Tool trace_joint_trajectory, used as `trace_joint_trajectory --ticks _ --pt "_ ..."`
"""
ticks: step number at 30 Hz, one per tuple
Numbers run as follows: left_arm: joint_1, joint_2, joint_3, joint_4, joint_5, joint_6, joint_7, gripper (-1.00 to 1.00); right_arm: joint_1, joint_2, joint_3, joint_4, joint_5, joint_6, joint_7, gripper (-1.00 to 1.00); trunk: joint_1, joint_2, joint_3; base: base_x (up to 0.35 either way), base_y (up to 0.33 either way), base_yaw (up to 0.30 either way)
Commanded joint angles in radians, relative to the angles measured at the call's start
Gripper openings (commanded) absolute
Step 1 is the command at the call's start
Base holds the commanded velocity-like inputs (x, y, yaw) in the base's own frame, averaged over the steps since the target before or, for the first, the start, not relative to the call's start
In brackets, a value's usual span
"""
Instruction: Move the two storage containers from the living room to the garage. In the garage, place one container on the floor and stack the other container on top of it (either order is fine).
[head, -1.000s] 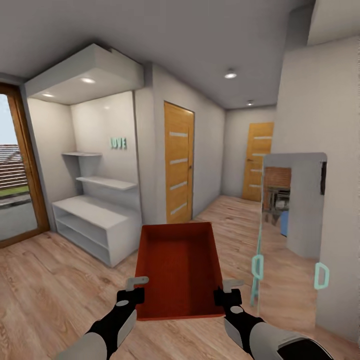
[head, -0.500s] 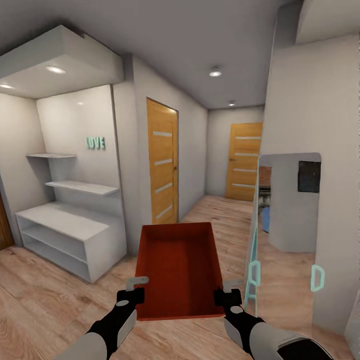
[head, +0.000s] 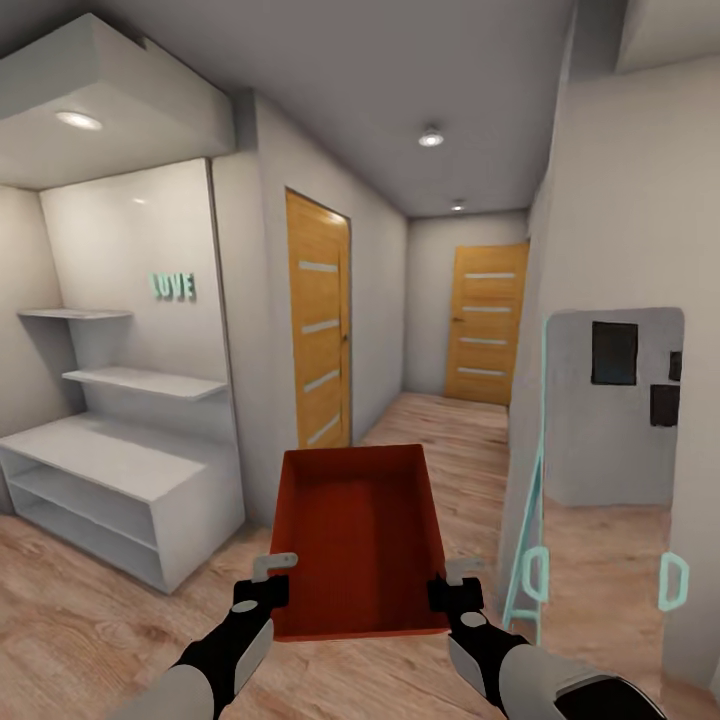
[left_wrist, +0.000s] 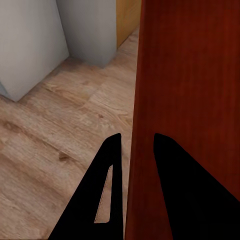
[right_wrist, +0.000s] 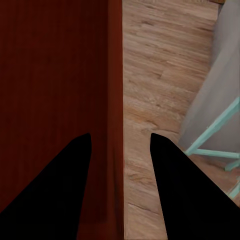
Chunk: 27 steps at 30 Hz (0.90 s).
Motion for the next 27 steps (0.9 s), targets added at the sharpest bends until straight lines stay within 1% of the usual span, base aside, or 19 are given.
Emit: trace_joint_trajectory --ticks 1,17,21,27 --pt "0.0 0.052 0.008 0.001 0.011 -0.001 0.011 -1.0 -0.001 0.001 -0.057 -0.002 0.019 -0.1 0.021 -1.0 0.001 -0.001 -0.002 0.31 0.191 0.0" --pt "0.0 0.052 0.008 0.0 0.011 -0.001 0.011 -1.0 -0.001 0.001 -0.057 -0.002 0.019 -0.101 0.021 -1.0 0.001 -0.001 -0.002 0.31 0.191 -0.005" --pt "0.0 0.052 0.008 0.0 0.011 -0.001 0.011 -1.0 -0.001 0.002 -0.057 -0.002 0.018 -0.101 0.021 -1.0 0.001 -0.001 -0.002 0.309 0.191 -0.183" --pt "0.0 0.052 0.008 0.0 0.011 -0.001 0.011 -1.0 -0.001 0.002 -0.057 -0.002 0.018 -0.101 0.021 -1.0 0.001 -0.001 -0.002 0.309 0.191 -0.26"
